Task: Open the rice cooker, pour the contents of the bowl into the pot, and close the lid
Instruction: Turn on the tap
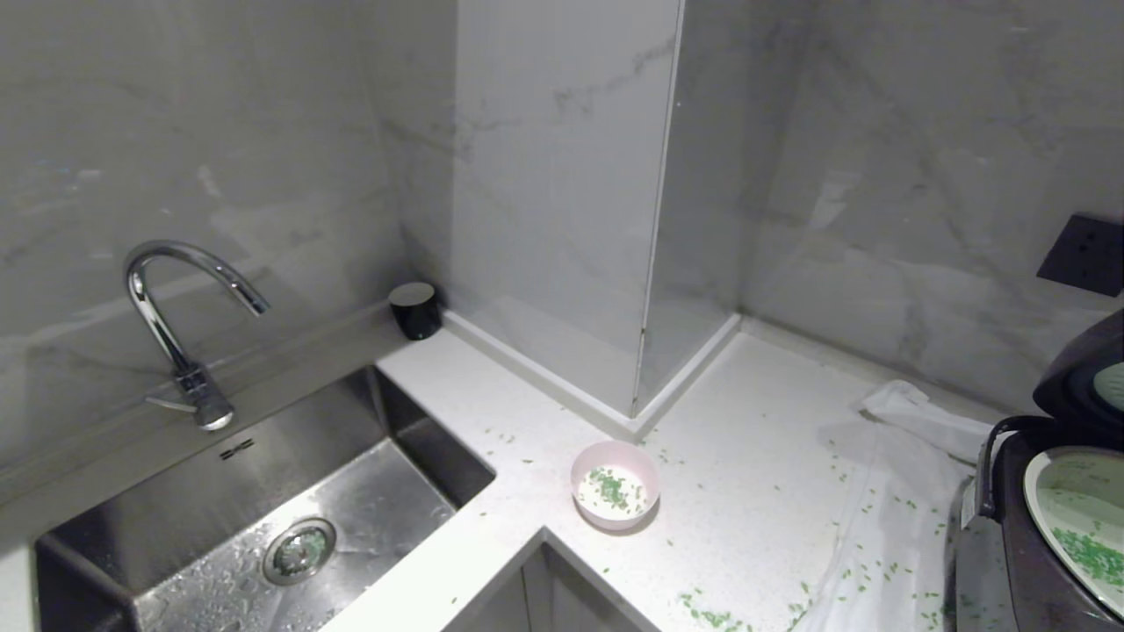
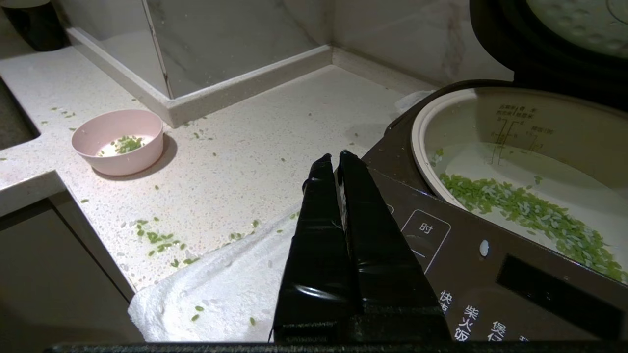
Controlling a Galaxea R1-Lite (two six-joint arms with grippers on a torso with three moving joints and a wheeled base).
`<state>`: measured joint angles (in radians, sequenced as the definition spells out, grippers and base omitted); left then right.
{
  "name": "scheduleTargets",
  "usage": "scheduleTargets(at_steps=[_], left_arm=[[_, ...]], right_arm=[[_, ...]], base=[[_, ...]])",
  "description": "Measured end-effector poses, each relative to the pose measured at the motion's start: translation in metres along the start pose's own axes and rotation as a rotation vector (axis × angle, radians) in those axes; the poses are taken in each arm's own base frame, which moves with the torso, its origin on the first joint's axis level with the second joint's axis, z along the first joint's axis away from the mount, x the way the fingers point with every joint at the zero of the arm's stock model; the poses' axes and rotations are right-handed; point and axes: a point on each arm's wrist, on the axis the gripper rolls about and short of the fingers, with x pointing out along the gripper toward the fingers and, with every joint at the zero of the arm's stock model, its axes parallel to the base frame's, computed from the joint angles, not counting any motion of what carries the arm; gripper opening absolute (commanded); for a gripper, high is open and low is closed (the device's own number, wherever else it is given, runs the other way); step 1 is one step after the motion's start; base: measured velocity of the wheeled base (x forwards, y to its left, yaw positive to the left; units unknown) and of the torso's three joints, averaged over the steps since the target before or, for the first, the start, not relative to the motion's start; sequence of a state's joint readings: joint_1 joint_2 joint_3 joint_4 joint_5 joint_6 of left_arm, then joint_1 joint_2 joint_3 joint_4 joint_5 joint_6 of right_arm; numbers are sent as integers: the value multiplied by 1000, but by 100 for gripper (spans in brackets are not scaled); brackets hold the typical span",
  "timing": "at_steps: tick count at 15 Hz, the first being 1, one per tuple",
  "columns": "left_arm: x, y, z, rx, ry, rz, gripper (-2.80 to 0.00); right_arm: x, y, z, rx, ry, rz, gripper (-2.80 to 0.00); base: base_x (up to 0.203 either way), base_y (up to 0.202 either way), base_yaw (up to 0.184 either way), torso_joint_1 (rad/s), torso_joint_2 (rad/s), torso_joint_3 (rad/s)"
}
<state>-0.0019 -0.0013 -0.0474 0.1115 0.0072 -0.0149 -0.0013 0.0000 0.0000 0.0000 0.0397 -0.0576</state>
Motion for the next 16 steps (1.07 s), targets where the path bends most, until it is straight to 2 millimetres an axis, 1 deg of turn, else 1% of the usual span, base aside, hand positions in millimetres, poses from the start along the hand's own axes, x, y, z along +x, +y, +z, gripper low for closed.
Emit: scheduleTargets(at_steps=[5, 6, 8, 10, 11, 13, 15, 16], left_arm=[[0, 0, 1, 16, 3, 5, -280], [-2, 0, 6, 19, 0, 7, -280], [-2, 0, 25, 14, -10, 18, -280], [3, 0, 49, -4, 10, 37, -280], [10, -1, 61, -18, 28, 49, -280], [31, 0, 85, -55, 80, 101, -280], [62, 5, 104, -90, 138, 191, -280], [81, 10, 111, -115, 170, 246, -280]], right_arm=[[0, 0, 0, 1, 1, -1, -280], [0, 0, 0, 0, 0, -1, -280], [0, 0, 0, 1, 0, -1, -280], [0, 0, 0, 0, 0, -1, -280], [0, 0, 0, 1, 0, -1, -280], [0, 0, 0, 1, 0, -1, -280], [0, 0, 0, 1, 0, -1, -280], [0, 0, 0, 0, 0, -1, -280]], base=[[0, 0, 0, 0, 0, 0], [0, 0, 0, 0, 0, 0], [0, 0, 0, 0, 0, 0], [0, 0, 0, 0, 0, 0], [0, 0, 0, 0, 0, 0], [0, 0, 0, 0, 0, 0], [0, 0, 0, 0, 0, 0], [0, 0, 0, 0, 0, 0]])
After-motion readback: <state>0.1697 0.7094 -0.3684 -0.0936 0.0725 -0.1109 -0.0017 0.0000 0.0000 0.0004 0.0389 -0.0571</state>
